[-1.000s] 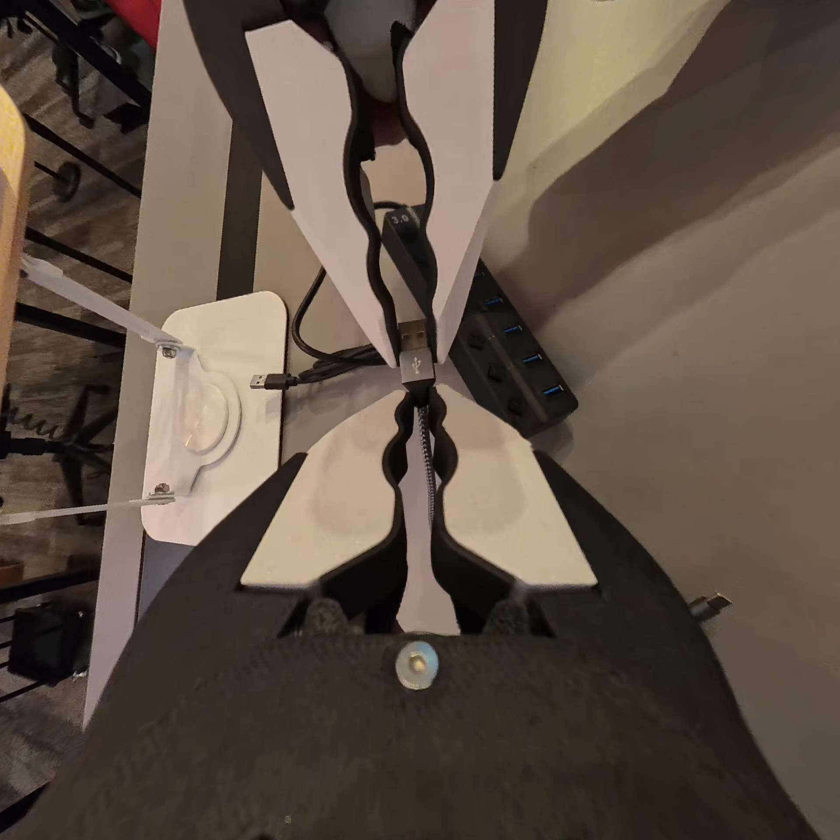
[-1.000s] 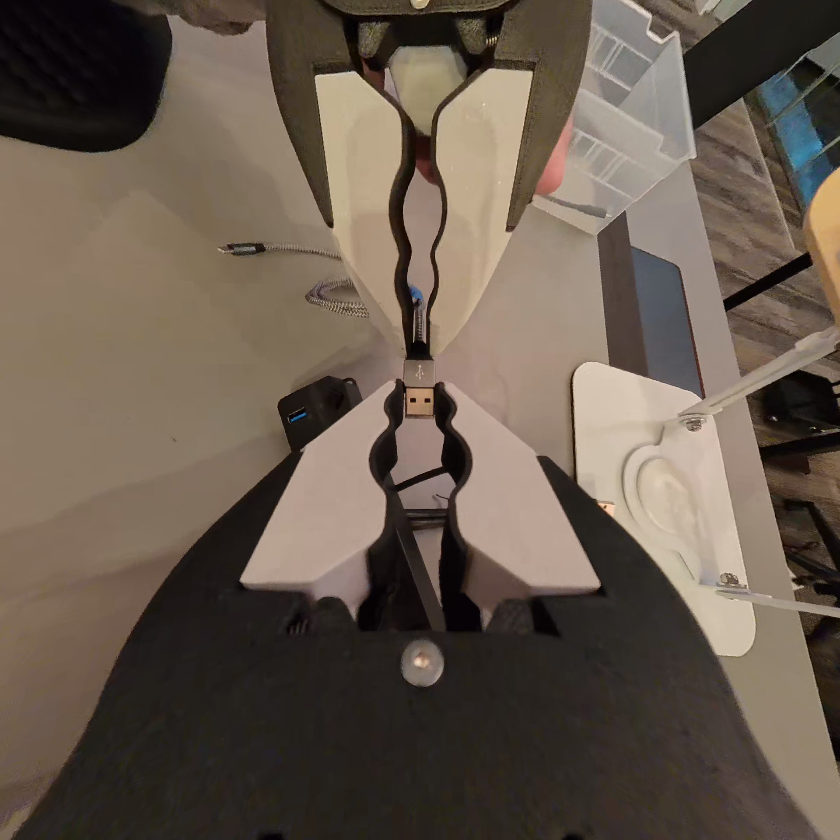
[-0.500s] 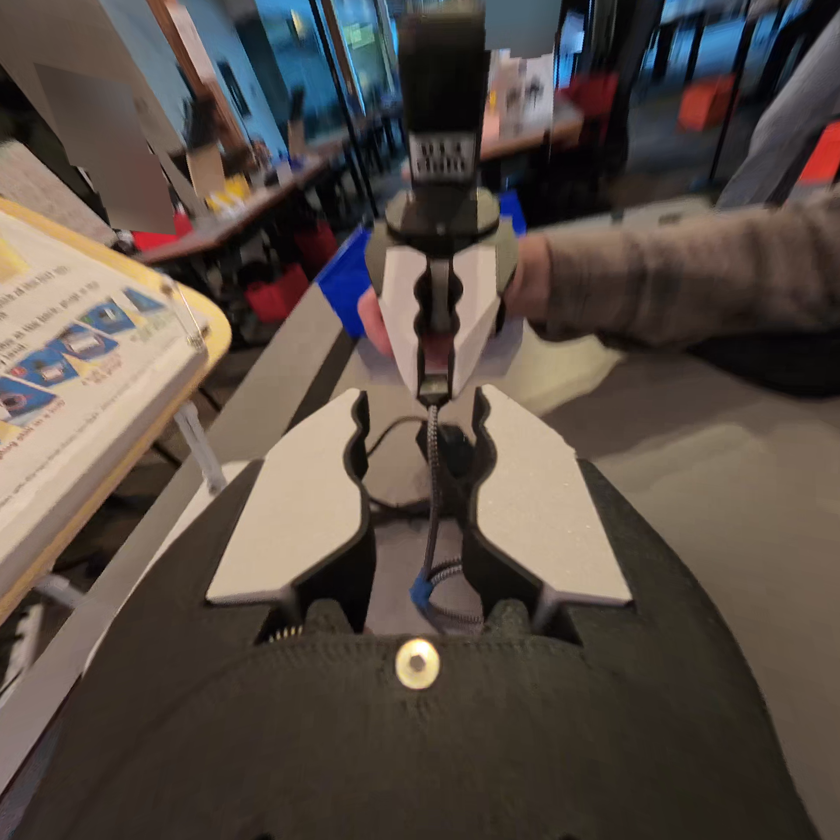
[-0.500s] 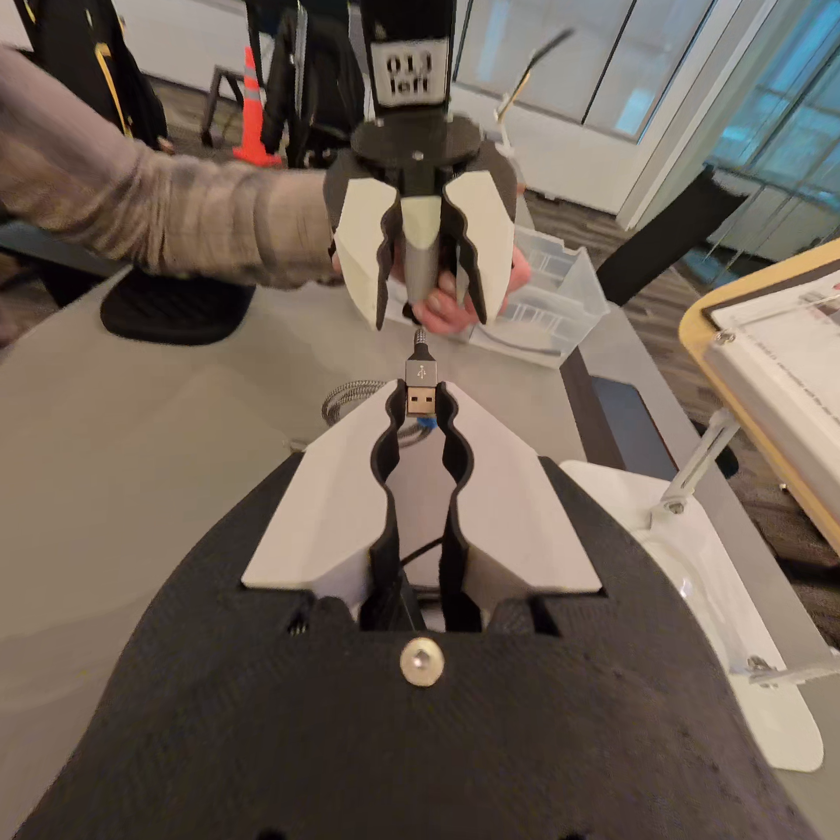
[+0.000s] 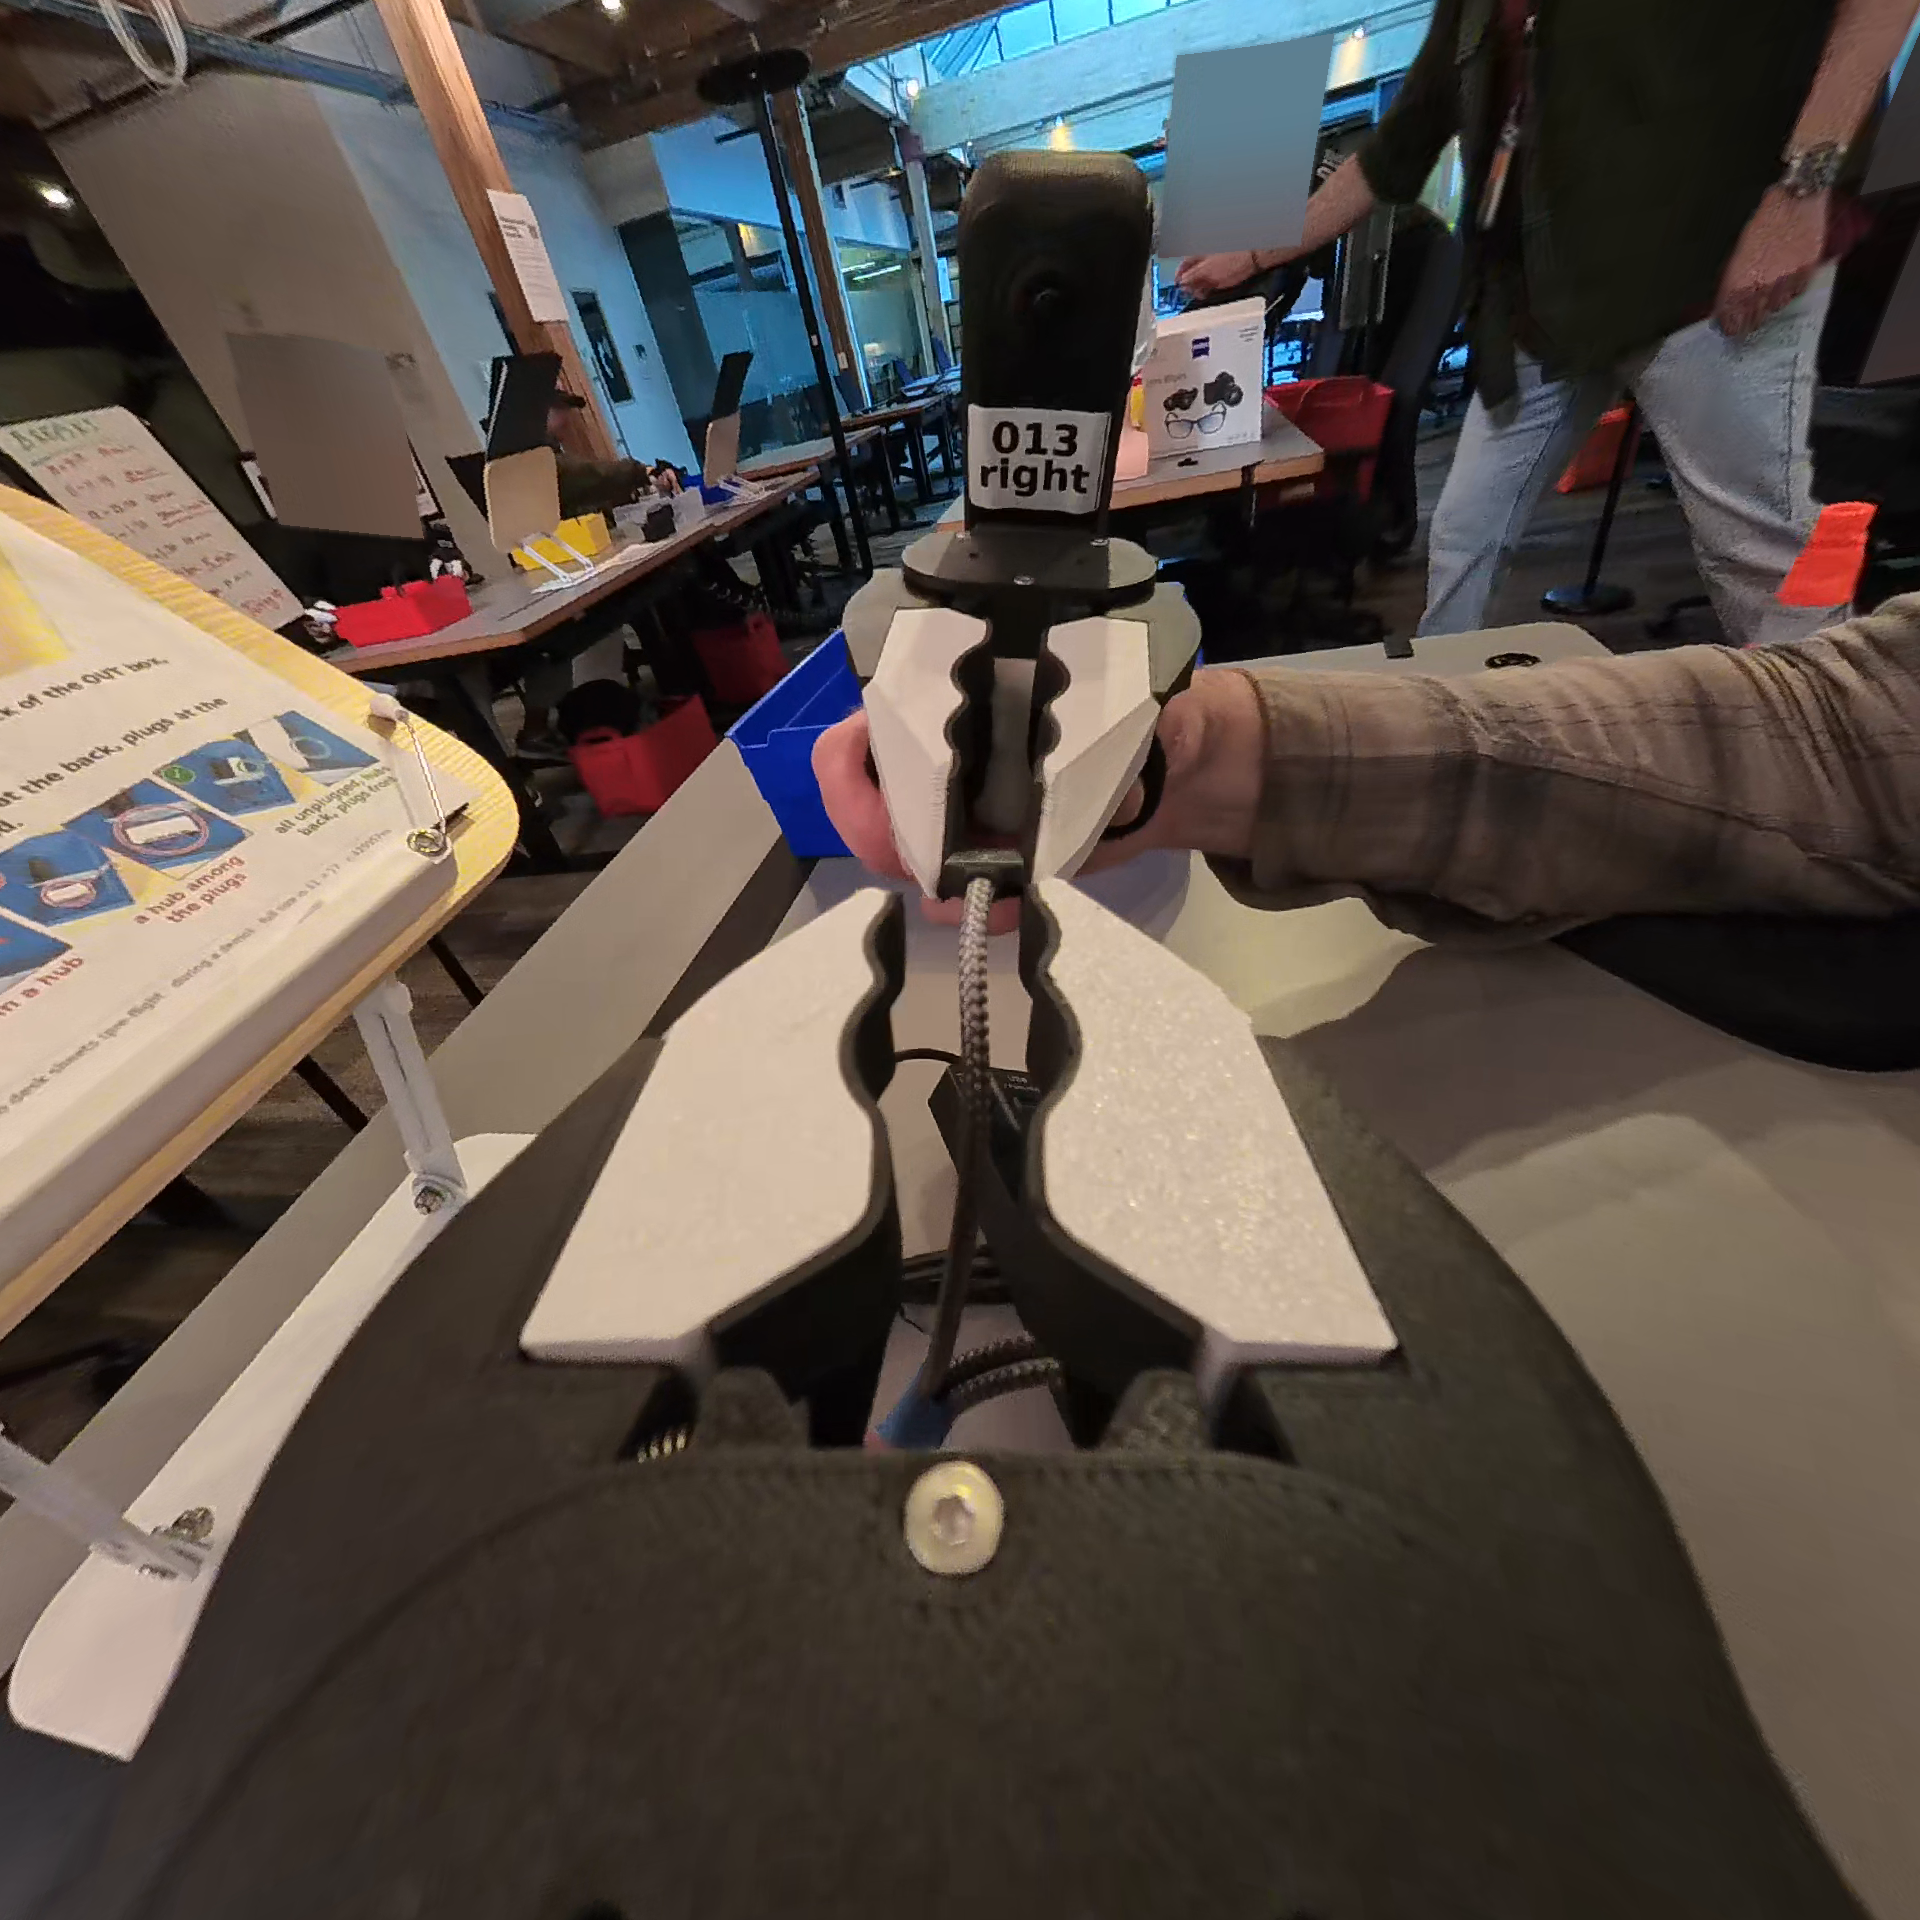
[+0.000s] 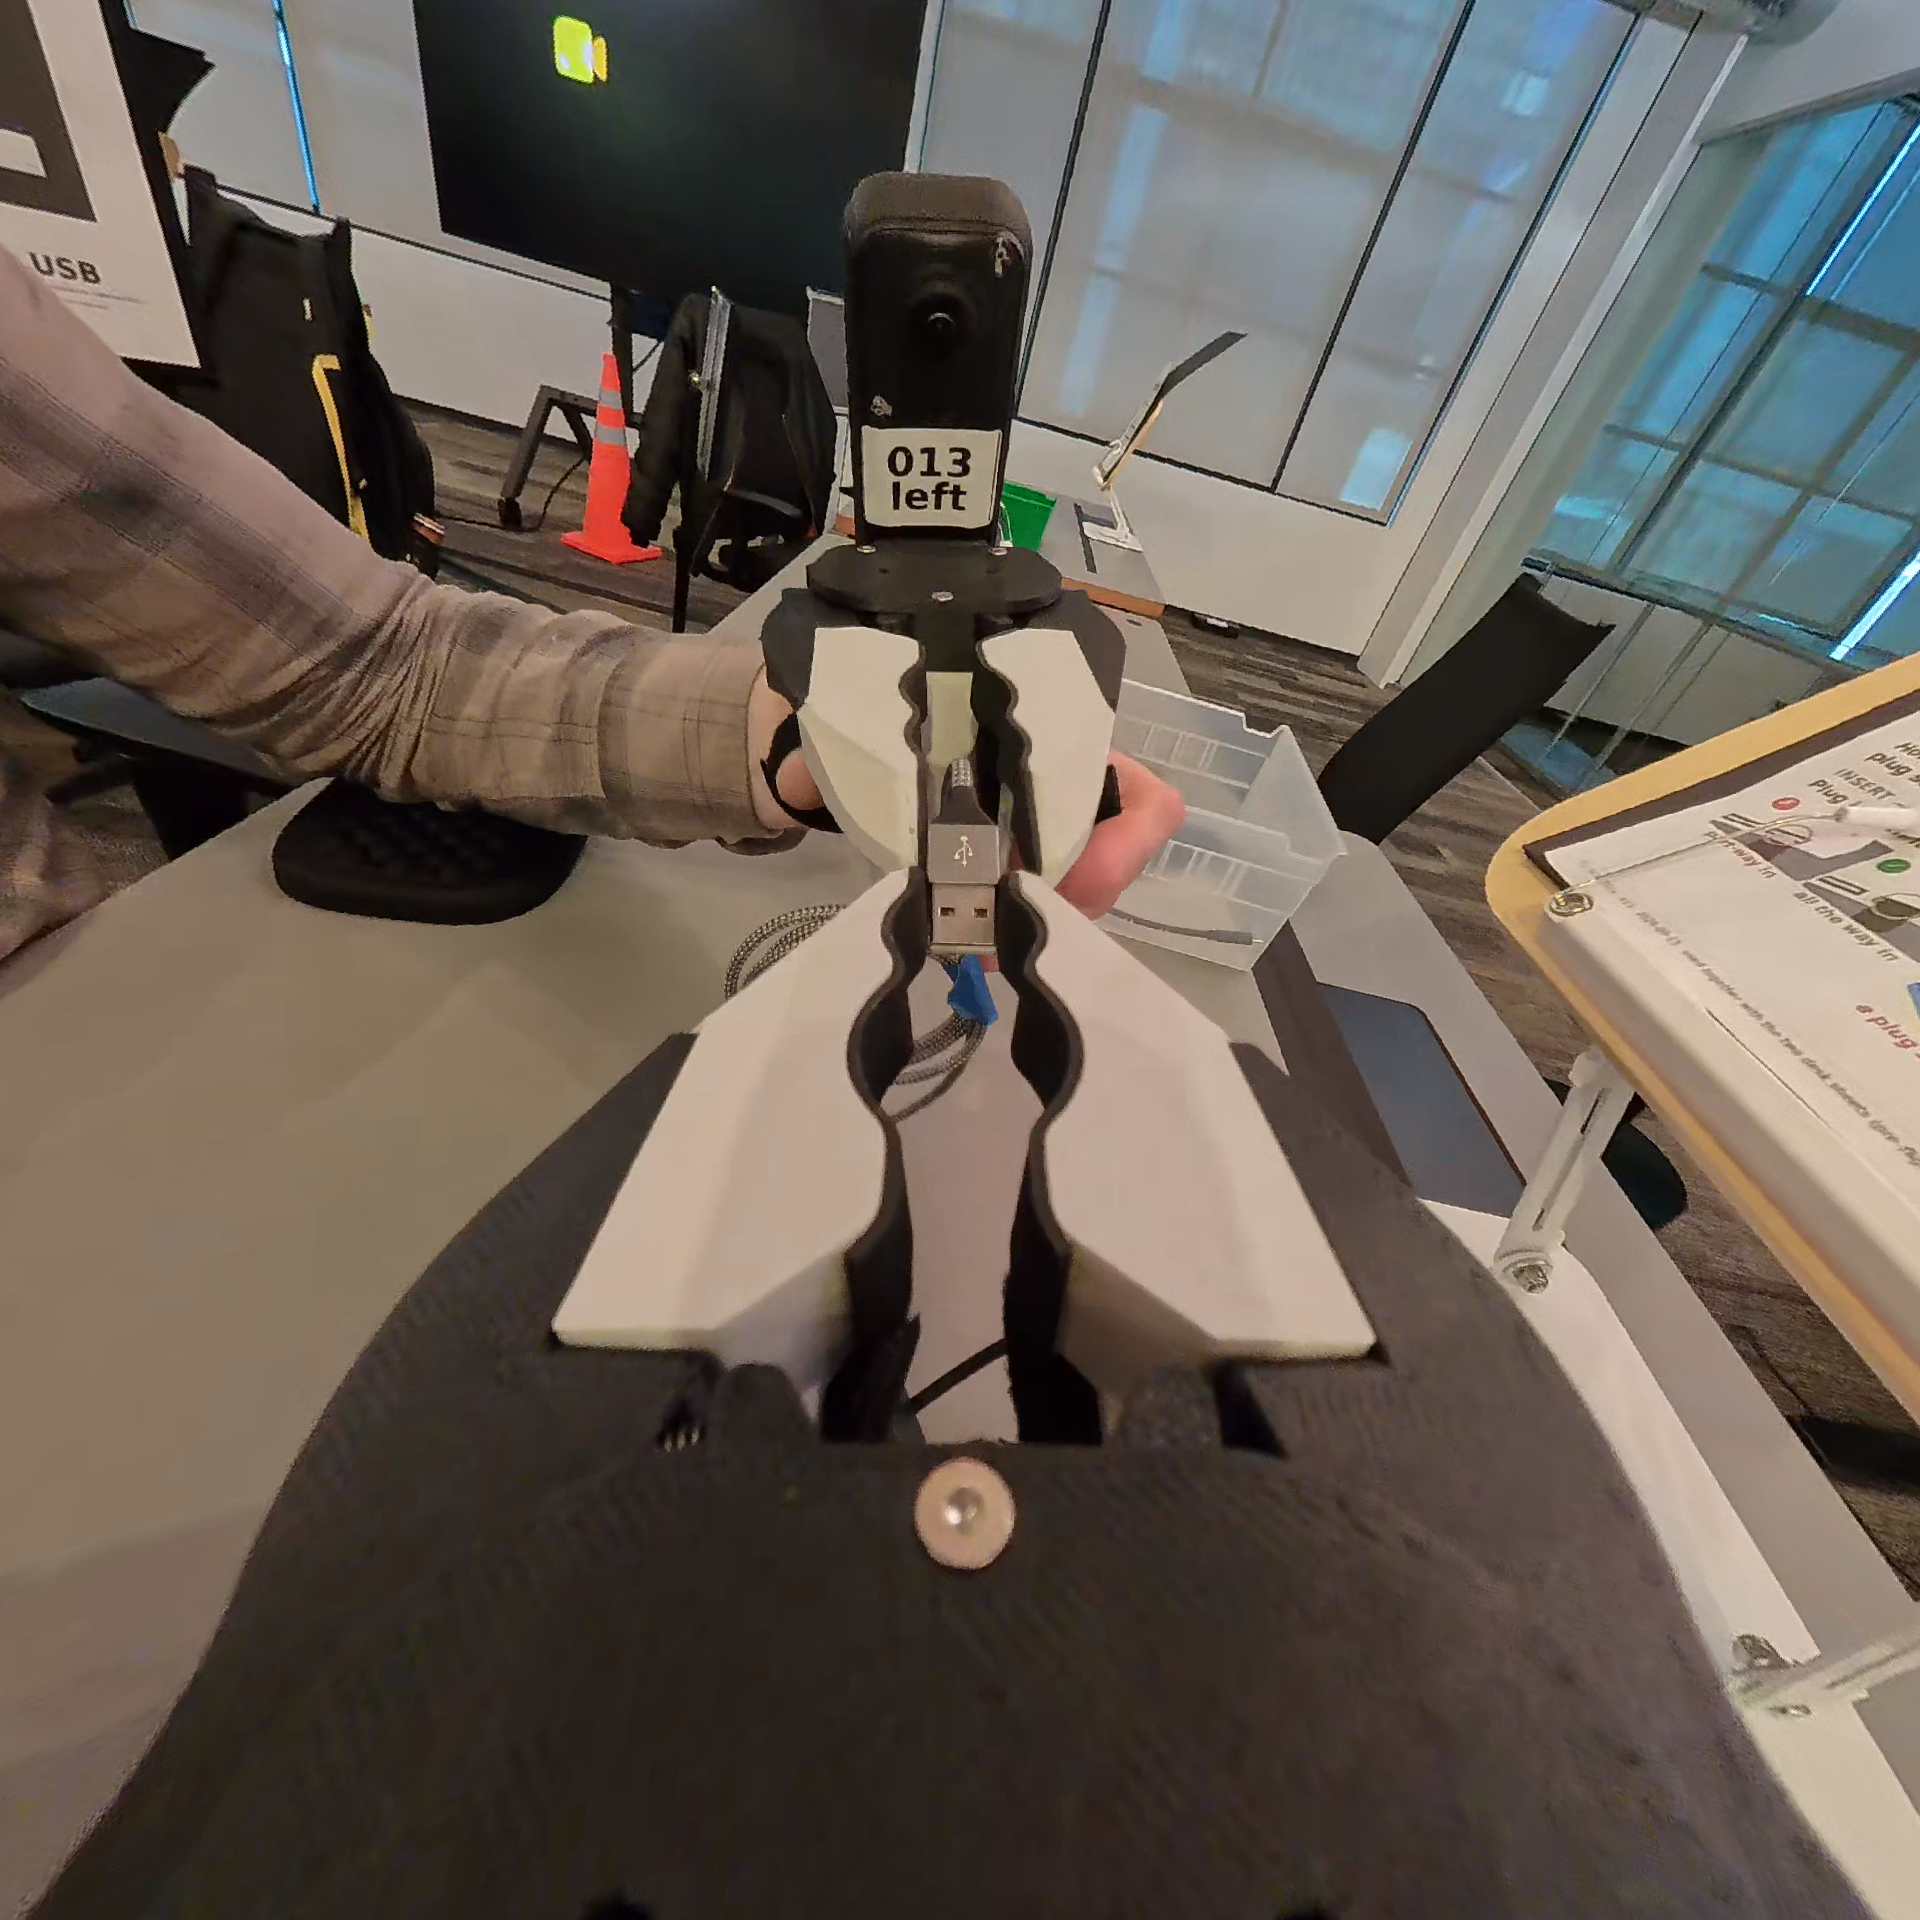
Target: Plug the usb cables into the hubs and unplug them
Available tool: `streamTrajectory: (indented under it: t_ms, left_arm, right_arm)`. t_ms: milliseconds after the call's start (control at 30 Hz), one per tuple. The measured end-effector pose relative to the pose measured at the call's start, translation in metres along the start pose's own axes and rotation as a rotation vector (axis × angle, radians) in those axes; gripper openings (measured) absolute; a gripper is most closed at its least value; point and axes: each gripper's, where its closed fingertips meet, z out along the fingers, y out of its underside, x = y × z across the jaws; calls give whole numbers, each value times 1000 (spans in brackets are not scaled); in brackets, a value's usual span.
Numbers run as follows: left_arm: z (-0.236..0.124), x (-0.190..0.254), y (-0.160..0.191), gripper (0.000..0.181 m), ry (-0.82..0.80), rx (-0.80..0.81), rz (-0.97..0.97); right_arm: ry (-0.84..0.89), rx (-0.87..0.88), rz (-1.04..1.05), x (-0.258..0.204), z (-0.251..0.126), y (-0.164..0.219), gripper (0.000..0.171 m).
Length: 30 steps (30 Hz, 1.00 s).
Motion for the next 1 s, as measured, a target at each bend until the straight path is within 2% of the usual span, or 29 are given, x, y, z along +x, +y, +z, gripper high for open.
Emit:
streamTrajectory:
  t_ms: [233,367,1000]
  left_arm:
    - [1,5,-5,21,18,34,-22]
    - [1,6,-6,14,20,36,-21]
    - [3,9,-14,14,0,91,9]
  right_arm:
    - [-6,2,-8,-2,-1,-2,11]
    - [-6,-8,-14,-2,-2,-1,11]
    - [-24,26,-2,-4,-3,-8,11]
